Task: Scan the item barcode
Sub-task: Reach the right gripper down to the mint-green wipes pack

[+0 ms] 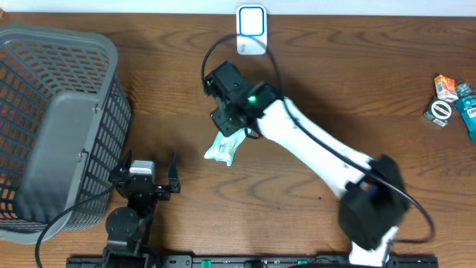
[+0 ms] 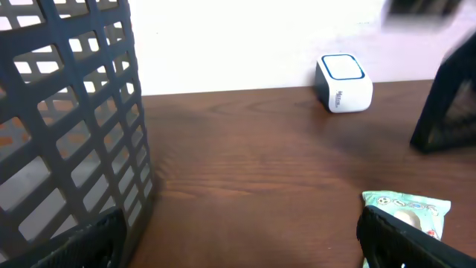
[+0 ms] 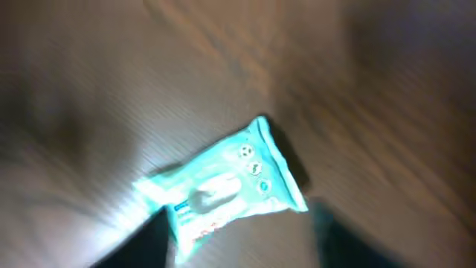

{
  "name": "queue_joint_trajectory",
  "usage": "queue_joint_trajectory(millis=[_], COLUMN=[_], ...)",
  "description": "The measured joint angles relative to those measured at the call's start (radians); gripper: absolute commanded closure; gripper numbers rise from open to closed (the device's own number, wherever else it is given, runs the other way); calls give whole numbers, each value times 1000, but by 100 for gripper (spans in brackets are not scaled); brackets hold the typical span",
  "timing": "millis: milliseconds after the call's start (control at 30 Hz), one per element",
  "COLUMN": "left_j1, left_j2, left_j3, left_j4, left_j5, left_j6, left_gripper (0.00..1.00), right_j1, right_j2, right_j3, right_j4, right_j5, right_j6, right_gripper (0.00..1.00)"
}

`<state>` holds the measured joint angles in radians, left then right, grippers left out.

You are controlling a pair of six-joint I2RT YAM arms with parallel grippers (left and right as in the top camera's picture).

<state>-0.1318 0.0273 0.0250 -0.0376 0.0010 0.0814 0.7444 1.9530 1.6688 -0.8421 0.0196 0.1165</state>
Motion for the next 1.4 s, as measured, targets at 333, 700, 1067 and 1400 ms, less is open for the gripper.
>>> queue_joint_trajectory(millis=[333,700,1067,1400], left_j1=[0,0,0,0], left_j2=[0,0,0,0], left_j3=[0,0,0,0], left_j4=[0,0,0,0], left_j5=[0,0,0,0], left_j6=[0,0,0,0], left_gripper=[2,2,2,2], right_j1=[24,158,151,142], right_j2=[35,256,239,-3], right_j3=[-11,-26,-27,-27], right_j4=[57,69,-179,-66], right_j5=[-27,-79,34,76], right_j6=[283,201,223,108], right_gripper=[91,99,99,50])
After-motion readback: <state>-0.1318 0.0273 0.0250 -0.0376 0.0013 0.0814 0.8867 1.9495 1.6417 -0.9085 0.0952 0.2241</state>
